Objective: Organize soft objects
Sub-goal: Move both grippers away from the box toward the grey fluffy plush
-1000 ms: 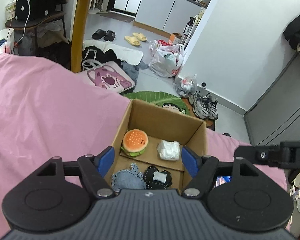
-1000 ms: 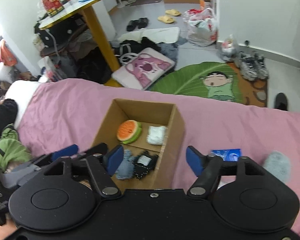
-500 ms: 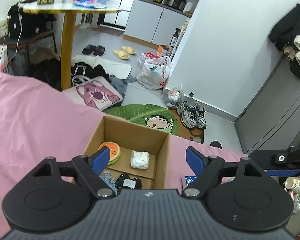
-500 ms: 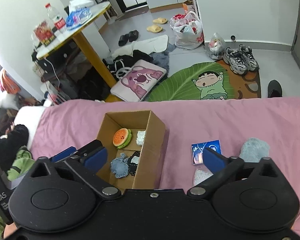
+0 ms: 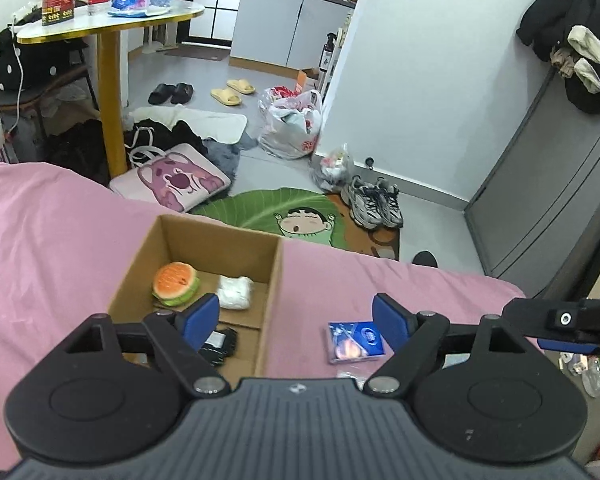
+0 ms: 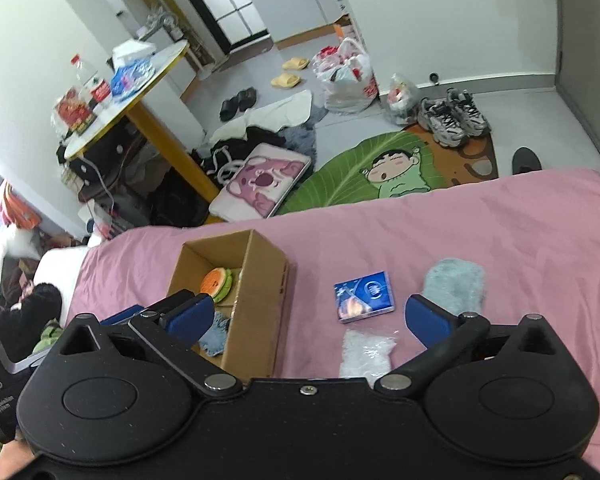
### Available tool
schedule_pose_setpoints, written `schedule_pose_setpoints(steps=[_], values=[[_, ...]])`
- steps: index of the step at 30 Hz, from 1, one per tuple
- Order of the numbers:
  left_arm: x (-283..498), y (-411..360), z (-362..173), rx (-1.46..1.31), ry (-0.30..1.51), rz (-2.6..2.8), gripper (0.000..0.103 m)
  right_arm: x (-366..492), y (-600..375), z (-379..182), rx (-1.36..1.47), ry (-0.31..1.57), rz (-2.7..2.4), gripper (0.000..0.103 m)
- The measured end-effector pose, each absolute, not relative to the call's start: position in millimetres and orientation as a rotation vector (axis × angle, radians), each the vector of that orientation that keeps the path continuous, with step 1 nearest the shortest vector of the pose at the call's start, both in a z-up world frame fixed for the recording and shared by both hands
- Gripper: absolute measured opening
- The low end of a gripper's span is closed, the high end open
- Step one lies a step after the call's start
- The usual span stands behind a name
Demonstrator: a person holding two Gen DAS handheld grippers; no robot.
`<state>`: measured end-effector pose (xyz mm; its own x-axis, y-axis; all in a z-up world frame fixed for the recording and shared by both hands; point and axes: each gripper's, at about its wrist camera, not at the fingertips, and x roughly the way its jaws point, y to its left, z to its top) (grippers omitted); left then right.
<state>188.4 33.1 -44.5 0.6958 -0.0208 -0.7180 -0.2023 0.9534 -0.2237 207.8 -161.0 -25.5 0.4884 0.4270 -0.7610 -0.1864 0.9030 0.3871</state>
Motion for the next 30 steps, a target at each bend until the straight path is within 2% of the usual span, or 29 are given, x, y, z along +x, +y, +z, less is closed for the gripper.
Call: schedule_pose_setpoints(steps=[3,8,18,23,27,30], values=[[187.1,19.5,-43.7,-0.293,0.801,0.096,0.090,208.3,-178.0,-27.8,0.289,0.979,0.367,0.103],[186.8,1.5,-45.3,-0.311,0.795,0.098,0.095,207.2,-202.2,-36.2,0.334,0.965,0.345,0.103],[195.8,-29.1,-56.7,-0.320,0.809,0.091,0.095,209.5,-236.6,-52.8,0.419,0.953,0.298,0.103],[204.0,-45.6,-63.0,-0.331,0.806,0.060,0.095,208.1,-259.9,-86.6,0.499,0.980,0.282,0.102],[213.4,-56.1,-71.5,-0.325,0.822,0.042,0.095,211.6,-276.7,-101.1,0.534,0.995,0.242,0.101],[220.4,-65.5,-78.2,-0.325,0.836,0.038,0.095,215.1,-284.7,-105.7,0.565,0.984,0.225,0.096]])
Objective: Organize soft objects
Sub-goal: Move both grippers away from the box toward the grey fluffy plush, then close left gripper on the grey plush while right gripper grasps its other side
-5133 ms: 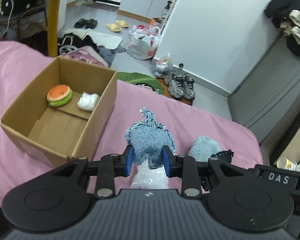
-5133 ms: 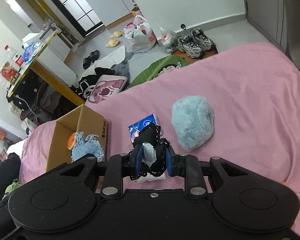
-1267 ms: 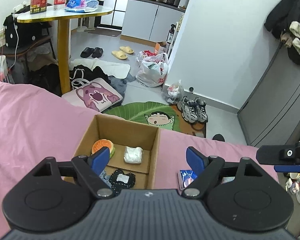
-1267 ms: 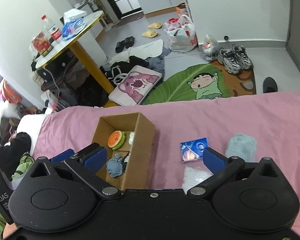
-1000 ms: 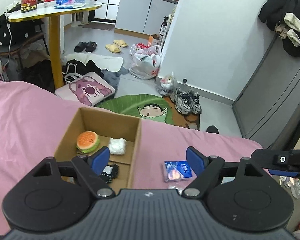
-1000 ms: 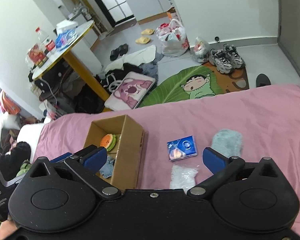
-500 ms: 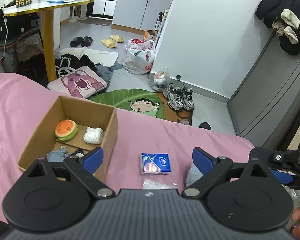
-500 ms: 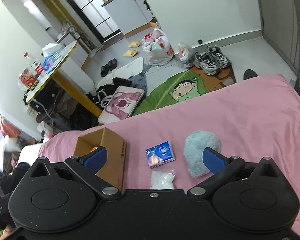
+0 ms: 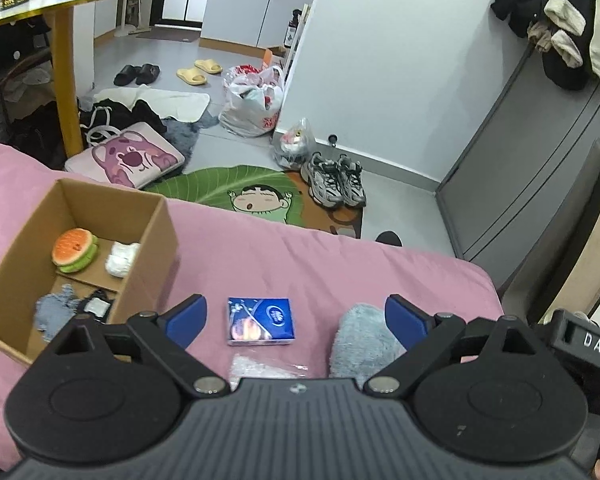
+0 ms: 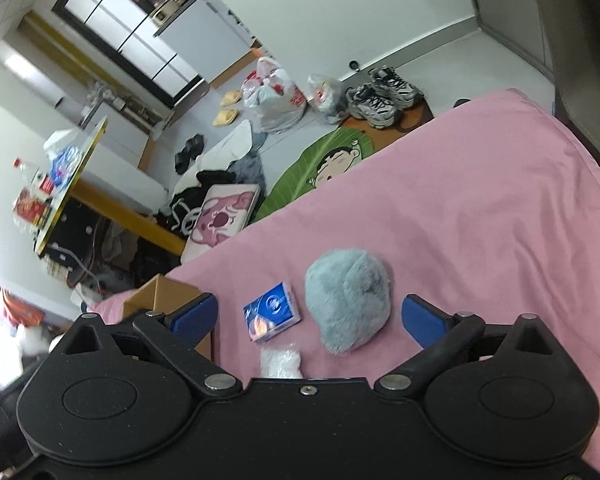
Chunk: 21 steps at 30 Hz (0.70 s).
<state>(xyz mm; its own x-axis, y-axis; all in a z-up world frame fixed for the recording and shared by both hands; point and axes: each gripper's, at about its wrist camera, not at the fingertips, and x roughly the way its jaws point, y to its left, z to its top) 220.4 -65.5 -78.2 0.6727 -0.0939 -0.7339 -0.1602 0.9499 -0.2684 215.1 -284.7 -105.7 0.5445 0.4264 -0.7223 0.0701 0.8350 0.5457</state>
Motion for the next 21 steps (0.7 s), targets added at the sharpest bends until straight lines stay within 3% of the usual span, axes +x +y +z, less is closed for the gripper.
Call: schedule_pose_setpoints(steps=[8,18,21], values=[[238.1,-99.7,-99.0,-0.309,0.871,-0.002,0.095,228.5,-309.6,-143.9,0.661,1.052,0.156,0.066],[260.4,-137.0,-128.9,-0.299,0.915,-0.028,0.092,245.6,-331.7,-191.0,0.793,1.137,0.120,0.055],[268.0,-144.9,-137.0,-0.296,0.932,-0.028,0.084,251.6,-338.5,-198.3,0.824,1.149,0.116,0.053]])
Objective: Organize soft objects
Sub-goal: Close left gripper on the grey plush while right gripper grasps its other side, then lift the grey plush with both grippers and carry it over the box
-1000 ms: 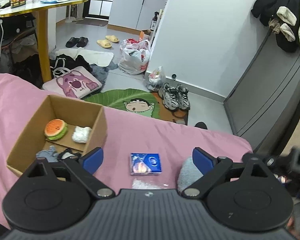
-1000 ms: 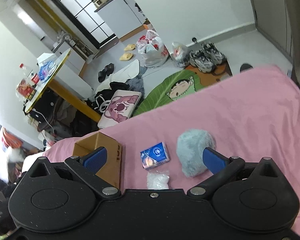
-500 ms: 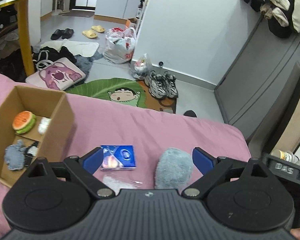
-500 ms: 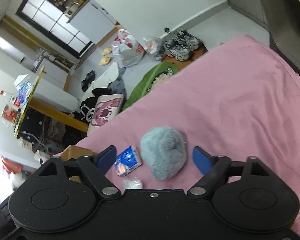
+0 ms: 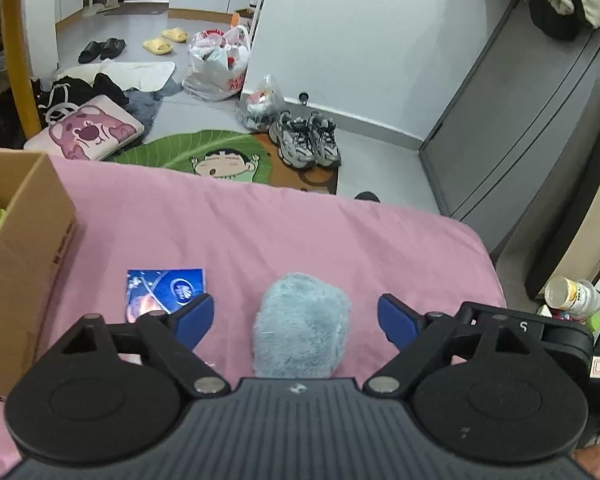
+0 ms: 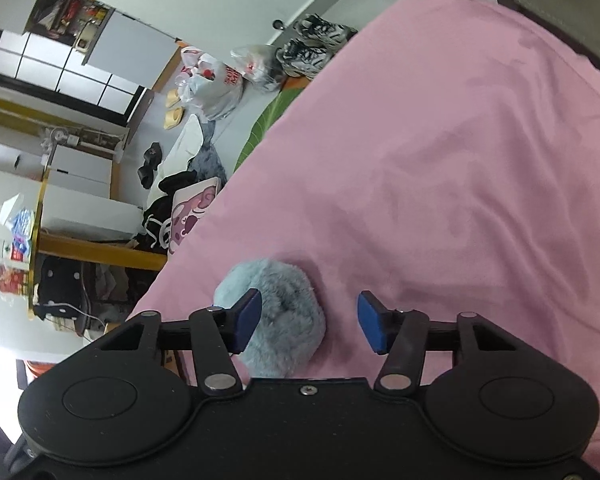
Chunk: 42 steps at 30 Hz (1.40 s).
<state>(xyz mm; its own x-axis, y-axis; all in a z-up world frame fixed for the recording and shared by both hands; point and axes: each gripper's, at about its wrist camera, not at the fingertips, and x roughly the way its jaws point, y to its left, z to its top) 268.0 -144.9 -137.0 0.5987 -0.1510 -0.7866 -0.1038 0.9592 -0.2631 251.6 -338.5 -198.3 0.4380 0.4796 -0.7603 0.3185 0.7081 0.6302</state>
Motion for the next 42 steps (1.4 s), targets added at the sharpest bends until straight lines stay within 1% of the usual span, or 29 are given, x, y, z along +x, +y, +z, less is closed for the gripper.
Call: schedule_pose_setpoints(steps=[2,5,7,10,12,14,19,20,24,25,27,29,30,33,36,42], values=[[273.3,-148.0,-142.3,-0.312,0.950,-0.035,0.071,253.7,-341.1,-202.7,0.841,1.154,0.110,0.052],[278.9,-153.6,-149.5,-0.329,0.971,-0.041,0.063,255.7,-343.3,-210.1,0.867,1.167,0.106,0.049],[282.0,-157.9,-155.3,-0.329,0.984,-0.047,0.061,257.6,-343.5,-214.6,0.878,1.178,0.102,0.047],[285.9,-163.6,-163.7,-0.326,1.008,-0.053,0.061,260.6,-345.1,-221.2,0.896,1.189,0.106,0.047],[288.3,-165.1,-170.8,-0.313,1.025,-0.042,0.056,262.8,-343.6,-223.3,0.899,1.195,0.120,0.047],[290.3,-161.4,-176.8,-0.317,1.037,-0.016,0.048,264.4,-340.7,-224.5,0.891,1.202,0.126,0.047],[293.2,-147.6,-180.2,-0.346,1.029,0.000,0.043,270.0,-330.4,-227.1,0.878,1.218,0.171,0.046],[293.3,-145.5,-181.0,-0.356,1.029,0.004,0.040,271.1,-326.5,-226.7,0.873,1.221,0.191,0.046],[294.6,-133.9,-182.5,-0.402,1.023,0.022,0.034,274.7,-316.9,-225.5,0.864,1.219,0.213,0.044],[294.8,-132.2,-182.5,-0.405,1.020,0.026,0.032,275.4,-313.8,-225.9,0.858,1.219,0.217,0.041],[296.0,-129.1,-182.5,-0.425,1.020,0.018,0.031,277.1,-309.6,-229.3,0.839,1.238,0.215,0.037],[296.5,-126.9,-182.0,-0.433,1.022,0.014,0.029,278.8,-304.5,-232.7,0.830,1.253,0.219,0.031],[296.5,-126.1,-182.2,-0.437,1.022,0.016,0.028,279.0,-302.1,-233.0,0.828,1.253,0.227,0.024],[294.9,-121.3,-179.1,-0.460,1.015,0.008,0.028,276.8,-298.4,-225.2,0.788,1.232,0.235,0.018],[291.9,-116.8,-171.3,-0.470,1.006,-0.006,0.028,272.9,-297.8,-216.5,0.797,1.215,0.234,0.015],[283.2,-109.2,-143.0,-0.468,0.964,-0.045,0.028,261.3,-294.4,-186.7,0.781,1.158,0.251,0.014]])
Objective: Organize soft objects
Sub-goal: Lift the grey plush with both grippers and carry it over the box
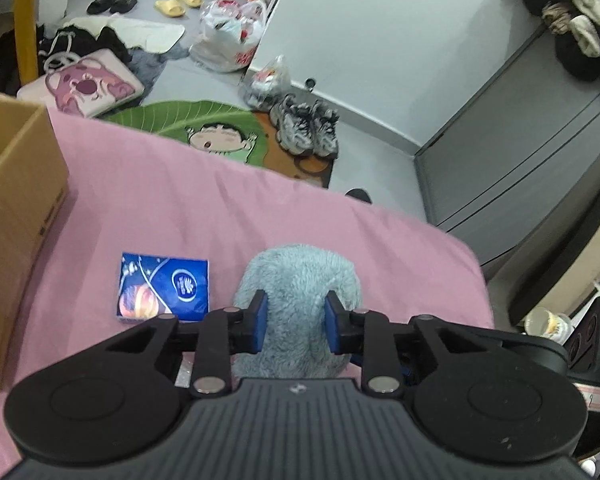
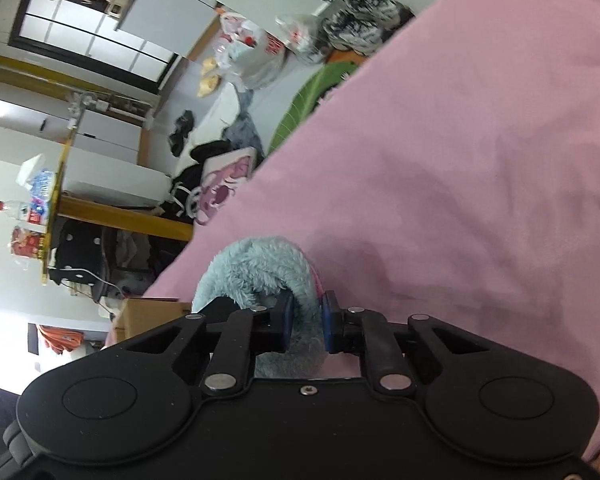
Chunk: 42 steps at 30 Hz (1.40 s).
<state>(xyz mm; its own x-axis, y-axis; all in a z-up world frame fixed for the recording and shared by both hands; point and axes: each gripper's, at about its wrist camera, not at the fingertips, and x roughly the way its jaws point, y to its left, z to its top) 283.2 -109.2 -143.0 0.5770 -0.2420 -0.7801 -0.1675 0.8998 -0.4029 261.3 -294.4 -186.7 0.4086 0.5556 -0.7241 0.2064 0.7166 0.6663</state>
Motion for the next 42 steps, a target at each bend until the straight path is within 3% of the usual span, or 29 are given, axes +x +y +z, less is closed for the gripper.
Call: schedule_pose_setpoints(steps=[22,42], values=[[223.9,-76.0,-54.8,-0.496,0.800,-0.106,0.027,219.9,-255.9,-81.0,0.695,0.998,0.279,0.014],[176.0,-17.2,-20.8,-0.554,0.716,-0.153,0.027,186.0,-202.4,-25.4,0.547,0.927,0.315,0.014]])
